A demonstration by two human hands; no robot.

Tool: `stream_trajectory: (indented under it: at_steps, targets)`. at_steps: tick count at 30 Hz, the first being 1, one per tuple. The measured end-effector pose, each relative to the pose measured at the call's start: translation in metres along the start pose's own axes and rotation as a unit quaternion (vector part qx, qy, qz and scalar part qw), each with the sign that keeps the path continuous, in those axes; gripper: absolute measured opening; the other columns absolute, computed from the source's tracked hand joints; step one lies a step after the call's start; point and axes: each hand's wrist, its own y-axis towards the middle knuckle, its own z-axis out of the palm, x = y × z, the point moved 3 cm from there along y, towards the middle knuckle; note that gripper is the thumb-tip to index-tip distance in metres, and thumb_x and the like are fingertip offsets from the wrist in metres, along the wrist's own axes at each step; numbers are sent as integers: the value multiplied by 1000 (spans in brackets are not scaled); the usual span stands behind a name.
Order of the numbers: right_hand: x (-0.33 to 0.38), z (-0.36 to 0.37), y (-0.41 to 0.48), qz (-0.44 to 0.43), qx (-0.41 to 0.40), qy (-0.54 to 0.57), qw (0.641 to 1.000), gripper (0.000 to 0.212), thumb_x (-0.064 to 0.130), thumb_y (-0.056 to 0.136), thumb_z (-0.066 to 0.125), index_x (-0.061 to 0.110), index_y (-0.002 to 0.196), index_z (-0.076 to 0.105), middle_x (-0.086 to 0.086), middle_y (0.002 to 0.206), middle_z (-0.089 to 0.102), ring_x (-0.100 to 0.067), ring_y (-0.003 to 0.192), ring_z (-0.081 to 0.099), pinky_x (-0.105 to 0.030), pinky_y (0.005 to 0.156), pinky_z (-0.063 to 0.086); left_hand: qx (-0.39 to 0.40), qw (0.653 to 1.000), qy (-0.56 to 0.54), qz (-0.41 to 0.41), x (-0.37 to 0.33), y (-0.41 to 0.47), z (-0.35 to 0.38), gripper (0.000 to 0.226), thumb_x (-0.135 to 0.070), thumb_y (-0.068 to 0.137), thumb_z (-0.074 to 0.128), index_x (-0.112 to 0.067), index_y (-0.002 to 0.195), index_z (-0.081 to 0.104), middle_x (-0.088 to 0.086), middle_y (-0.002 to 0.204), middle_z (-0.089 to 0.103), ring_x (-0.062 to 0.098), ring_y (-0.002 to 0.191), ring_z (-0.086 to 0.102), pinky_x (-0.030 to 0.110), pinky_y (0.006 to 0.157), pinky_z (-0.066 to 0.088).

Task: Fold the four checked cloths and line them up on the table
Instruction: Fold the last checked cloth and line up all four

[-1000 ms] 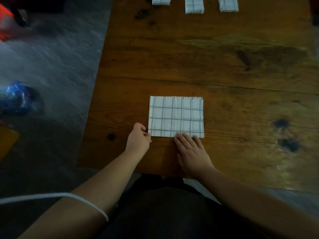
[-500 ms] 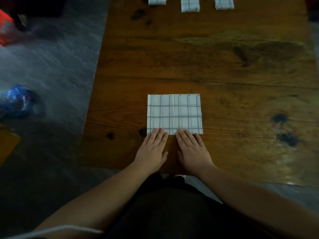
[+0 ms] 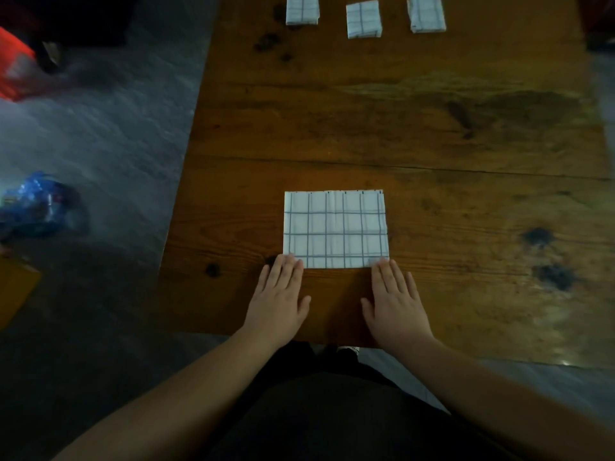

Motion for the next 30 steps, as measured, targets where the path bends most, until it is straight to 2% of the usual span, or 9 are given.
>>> stream_trajectory:
  at_steps: [3,7,10,13,15,19,22,27,30]
  targets:
    - [27,-3,7,-66,-5,7,998,71,49,98,4,17,161,0,-3,169,-4,-18,155,-12,-48,127,2,-10,998,4,69,-23,10,-9,69,-50,107,21,-19,161,-9,3,167,-16,20,153,-22,41,124,-11]
    - [48,5,20,-100,24,-8,995,71,48,95,-3,21,161,-9,1,169,-11,-16,154,-18,-48,126,-4,16,995,12,93,-37,26,-9,68,-46,107,24,-18,161,-7,2,169,-12,18,154,-18,40,125,-11]
    - [41,9,20,-85,21,-23,996,66,47,104,12,20,161,-7,1,169,-10,-16,154,-16,-47,126,-3,23,994,33,99,-29,27,-2,69,-48,107,23,-19,160,-9,2,169,-13,17,153,-21,38,124,-14]
    - [22,10,13,-50,4,-24,998,70,51,101,9,17,161,-3,-2,169,-5,-16,155,-10,-46,126,-2,25,994,33,97,-11,21,0,67,-51,107,16,-20,159,-14,0,167,-19,16,152,-25,36,121,-17]
    - [6,9,7,-19,4,-26,999,71,51,100,7,16,161,-7,-2,169,-9,-17,155,-12,-45,126,-4,28,996,33,82,6,14,2,65,-52,107,12,-21,158,-16,0,167,-21,16,151,-26,37,121,-16]
    - [-12,3,1,38,14,-24,999,72,50,104,15,12,160,-8,-6,169,-9,-19,155,-14,-42,126,-6,41,998,32,40,35,3,1,73,-59,95,-9,-21,156,-18,-2,165,-21,15,150,-25,37,121,-16]
    - [-8,-5,2,46,4,-5,999,73,51,105,19,10,161,-3,-9,170,-5,-21,155,-12,-42,127,-3,37,999,10,27,41,2,-6,78,-61,91,-12,-21,157,-16,-2,162,-24,14,149,-26,35,120,-17]
    - [34,-20,20,-84,4,15,996,66,46,105,21,21,161,-4,1,168,-11,-15,153,-20,-41,125,-8,12,998,-26,60,34,24,-25,60,-48,107,13,-23,157,-10,-4,167,-13,11,151,-23,32,121,-14]
    - [68,-18,37,-156,23,-21,987,63,45,106,21,23,159,-5,3,165,-16,-15,151,-22,-42,122,-14,15,995,-16,98,32,43,-33,58,-41,109,16,-21,161,0,-3,169,-6,9,151,-18,34,125,-9]
